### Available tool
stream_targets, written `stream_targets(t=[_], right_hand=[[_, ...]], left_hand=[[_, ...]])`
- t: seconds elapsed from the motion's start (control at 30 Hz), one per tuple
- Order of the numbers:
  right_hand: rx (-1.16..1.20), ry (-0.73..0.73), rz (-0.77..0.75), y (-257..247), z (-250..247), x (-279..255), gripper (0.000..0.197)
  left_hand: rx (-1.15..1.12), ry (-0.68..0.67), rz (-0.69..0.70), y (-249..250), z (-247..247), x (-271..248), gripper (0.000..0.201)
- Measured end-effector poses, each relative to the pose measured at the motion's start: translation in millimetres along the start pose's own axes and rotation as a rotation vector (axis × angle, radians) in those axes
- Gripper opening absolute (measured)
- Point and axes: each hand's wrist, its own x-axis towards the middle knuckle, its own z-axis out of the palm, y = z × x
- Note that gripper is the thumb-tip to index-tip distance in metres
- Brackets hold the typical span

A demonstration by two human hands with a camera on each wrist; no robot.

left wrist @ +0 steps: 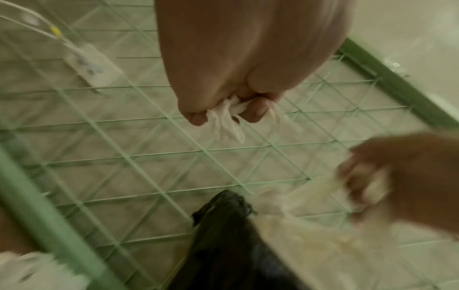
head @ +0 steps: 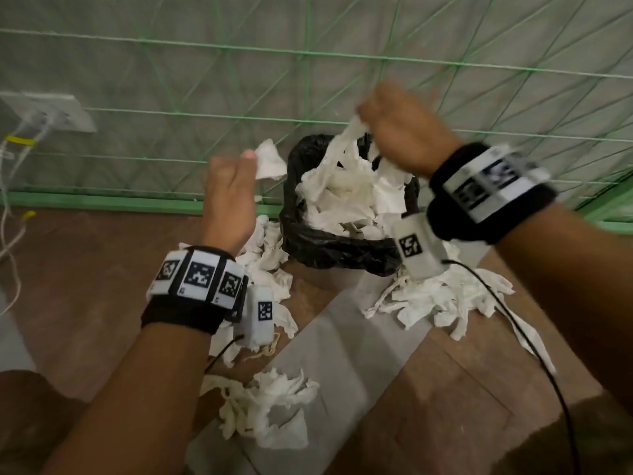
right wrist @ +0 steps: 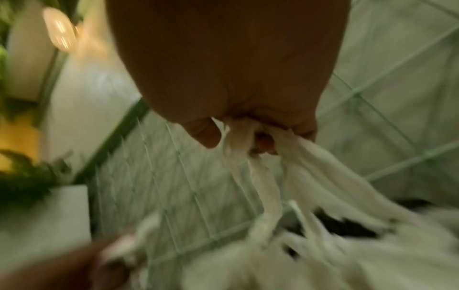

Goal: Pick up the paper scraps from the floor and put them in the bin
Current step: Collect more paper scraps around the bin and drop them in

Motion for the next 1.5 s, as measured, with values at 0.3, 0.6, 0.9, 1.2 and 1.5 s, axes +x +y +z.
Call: stream_targets(t=[0.3,0.6,0.9,1.2,1.5], right_hand=[[0.404,-0.178,0.169,27.5,15.2,-25.3,0.04],[0.181,-0.252,0.784,154.2,101.4,-105.4,0.025],[-0.076,-0.592,0.627,124.9,206.5,-207.2,0.046],[0.175,-0.21,0.706,126.9,146.4,-157.1,0.033],[0.238,0.121,0.398,91.5,5.6,-100.7,0.05]], left_hand=[[0.257,-0.184,0.409,70.3,37.1,27.2,0.033],[0.576,-0.383,0.436,32.3,84.9,31.0,0.011],[0.408,-0.193,0.315,30.8,76.5,32.3,0.012],[0.552,-0.1,-0.154,-114.4,28.5,16.1,0.013],[1.093,-0.58,-0.069,-215.1,50.7,-60.4,0.032]])
